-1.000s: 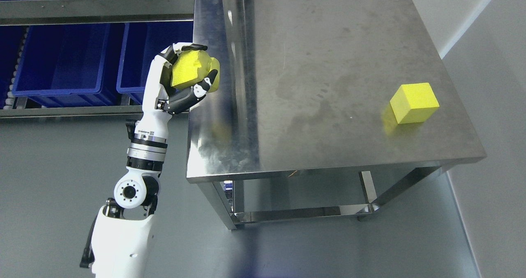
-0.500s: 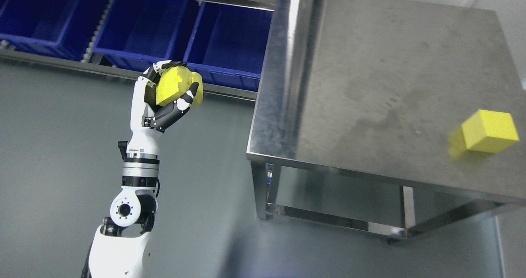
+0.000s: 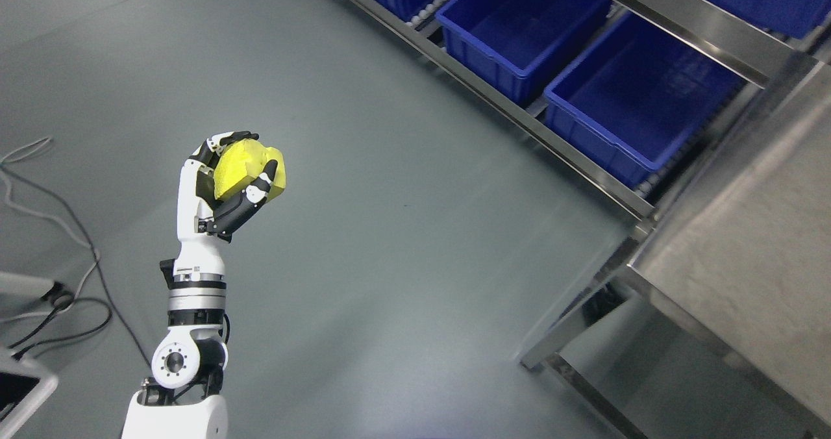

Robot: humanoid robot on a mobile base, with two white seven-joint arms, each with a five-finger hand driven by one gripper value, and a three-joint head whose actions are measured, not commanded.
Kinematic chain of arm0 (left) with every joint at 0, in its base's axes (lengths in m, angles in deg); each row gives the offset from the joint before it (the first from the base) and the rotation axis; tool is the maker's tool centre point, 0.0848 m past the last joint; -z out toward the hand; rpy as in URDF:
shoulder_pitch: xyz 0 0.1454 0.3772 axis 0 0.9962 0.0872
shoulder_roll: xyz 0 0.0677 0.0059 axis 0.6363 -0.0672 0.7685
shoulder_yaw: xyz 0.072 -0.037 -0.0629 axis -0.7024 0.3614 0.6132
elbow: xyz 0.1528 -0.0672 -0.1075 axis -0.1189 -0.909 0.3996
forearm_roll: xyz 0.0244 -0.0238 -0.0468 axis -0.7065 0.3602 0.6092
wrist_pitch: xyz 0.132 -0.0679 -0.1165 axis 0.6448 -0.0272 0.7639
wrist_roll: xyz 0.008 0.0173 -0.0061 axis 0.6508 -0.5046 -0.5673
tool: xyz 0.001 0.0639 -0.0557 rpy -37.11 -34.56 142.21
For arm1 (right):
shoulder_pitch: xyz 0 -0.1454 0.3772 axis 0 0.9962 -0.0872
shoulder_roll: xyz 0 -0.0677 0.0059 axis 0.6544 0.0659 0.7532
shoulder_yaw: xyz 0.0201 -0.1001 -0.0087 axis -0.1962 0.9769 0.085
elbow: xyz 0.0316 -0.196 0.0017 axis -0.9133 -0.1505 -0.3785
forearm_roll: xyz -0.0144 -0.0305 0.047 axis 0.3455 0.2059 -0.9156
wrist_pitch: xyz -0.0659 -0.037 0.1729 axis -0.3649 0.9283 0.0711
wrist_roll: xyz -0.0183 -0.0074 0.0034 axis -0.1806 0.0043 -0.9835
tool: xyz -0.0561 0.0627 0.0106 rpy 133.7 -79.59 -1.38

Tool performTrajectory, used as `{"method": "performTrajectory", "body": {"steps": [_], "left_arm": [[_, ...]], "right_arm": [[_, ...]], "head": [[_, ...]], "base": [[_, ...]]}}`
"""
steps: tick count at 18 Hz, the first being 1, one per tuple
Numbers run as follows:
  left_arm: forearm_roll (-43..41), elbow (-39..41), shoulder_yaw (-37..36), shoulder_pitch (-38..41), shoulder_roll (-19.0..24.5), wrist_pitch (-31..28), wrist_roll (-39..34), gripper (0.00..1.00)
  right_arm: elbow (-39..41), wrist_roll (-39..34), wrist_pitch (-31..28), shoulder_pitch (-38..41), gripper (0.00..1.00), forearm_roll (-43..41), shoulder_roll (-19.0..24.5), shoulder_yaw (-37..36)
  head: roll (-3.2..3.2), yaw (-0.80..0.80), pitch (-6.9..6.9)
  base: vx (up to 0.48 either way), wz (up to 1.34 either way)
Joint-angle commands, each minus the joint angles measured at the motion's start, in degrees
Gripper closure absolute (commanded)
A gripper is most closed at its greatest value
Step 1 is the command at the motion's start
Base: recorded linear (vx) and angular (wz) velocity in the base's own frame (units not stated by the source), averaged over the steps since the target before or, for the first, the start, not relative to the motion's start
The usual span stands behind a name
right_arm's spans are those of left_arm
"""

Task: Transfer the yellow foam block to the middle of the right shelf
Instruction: 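Hold the cube in the left hand while turning toward the blue bins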

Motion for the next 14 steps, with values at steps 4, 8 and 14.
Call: {"method": "performTrajectory", "body": {"steps": [4,8,14], "left_arm": [[0.1,-0.1,4.5,2.8,0.9,0.1,-0.1,1.0],[0.2,-0.1,4.4,3.9,0.9,0.2,-0.2,1.0],[3.7,-0.5,4.2,4.0,0.9,0.0,0.0,1.0]], "right_arm": [[1.0,0.0,0.0,0.1,0.0,0.2,-1.0,0.0],[1.0,0.0,0.0,0.1,0.0,0.2,-1.0,0.0],[1.0,0.0,0.0,0.1,0.0,0.2,-1.0,0.0]], "head": [[0.0,0.0,0.0],[0.0,0.0,0.0],[0.0,0.0,0.0]], "base": [[-0.004,0.89],[0.025,0.57],[0.068,0.28]]}}
